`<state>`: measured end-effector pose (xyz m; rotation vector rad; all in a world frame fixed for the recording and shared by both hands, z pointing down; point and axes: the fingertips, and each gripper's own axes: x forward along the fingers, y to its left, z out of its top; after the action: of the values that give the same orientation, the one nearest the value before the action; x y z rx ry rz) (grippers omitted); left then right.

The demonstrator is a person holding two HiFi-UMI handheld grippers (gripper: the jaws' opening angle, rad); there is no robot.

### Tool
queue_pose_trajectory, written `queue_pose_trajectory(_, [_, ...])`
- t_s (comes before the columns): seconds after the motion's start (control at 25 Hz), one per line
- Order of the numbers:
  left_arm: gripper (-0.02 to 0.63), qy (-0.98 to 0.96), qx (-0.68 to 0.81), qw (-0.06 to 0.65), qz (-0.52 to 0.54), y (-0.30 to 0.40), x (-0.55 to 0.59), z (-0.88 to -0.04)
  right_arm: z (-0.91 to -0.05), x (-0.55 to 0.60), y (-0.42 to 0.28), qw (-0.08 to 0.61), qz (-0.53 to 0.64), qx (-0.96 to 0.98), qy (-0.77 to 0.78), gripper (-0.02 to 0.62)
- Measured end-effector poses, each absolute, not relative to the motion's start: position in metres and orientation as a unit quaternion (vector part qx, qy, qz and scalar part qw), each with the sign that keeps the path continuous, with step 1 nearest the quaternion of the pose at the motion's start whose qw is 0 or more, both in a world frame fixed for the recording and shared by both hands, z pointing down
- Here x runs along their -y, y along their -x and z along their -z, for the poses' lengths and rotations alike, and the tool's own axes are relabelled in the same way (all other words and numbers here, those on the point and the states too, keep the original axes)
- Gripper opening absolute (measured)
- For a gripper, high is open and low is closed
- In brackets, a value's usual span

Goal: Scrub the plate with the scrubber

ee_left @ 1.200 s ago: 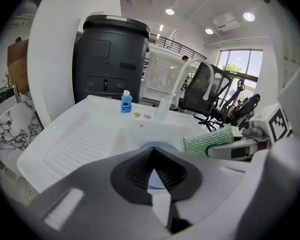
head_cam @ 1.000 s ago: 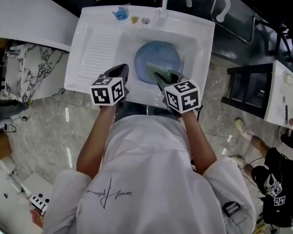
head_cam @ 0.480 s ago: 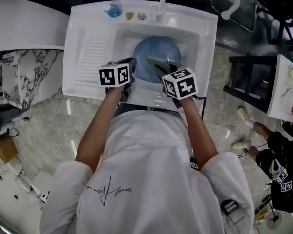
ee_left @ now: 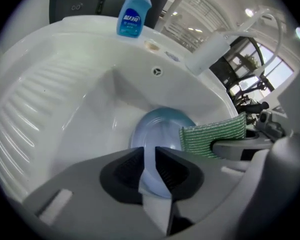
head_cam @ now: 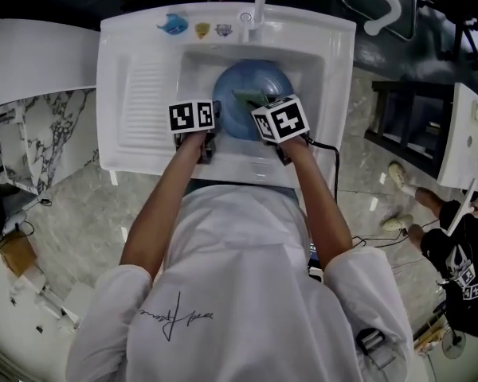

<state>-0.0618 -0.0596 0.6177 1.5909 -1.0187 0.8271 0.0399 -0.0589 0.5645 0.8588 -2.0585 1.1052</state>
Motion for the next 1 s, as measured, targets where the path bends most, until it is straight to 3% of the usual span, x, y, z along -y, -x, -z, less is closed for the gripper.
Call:
queue_pose_trajectory(0.52, [0.078, -0.604, 0.408, 0.572, -0.375, 0.074, 0.045, -0.664, -0.597, 0.063, -0.002, 0.353, -0.432, 0.796, -0.236, 0.055])
queue_pose_trajectory(0.76, [0.083, -0.583, 0.4, 0.626, -0.33, 0.071, 0.045, -0.674, -0.619, 0.065, 0.006, 0.408, -0.416, 0.787, -0.2, 0.055])
queue_pose_trajectory(1.0, [0.083, -0.584, 0.386, 0.622, -0.352, 0.075, 0.041, -0.684, -0.632, 0.068, 0.015, 0.407, -0.456, 0.771, -0.18, 0.057])
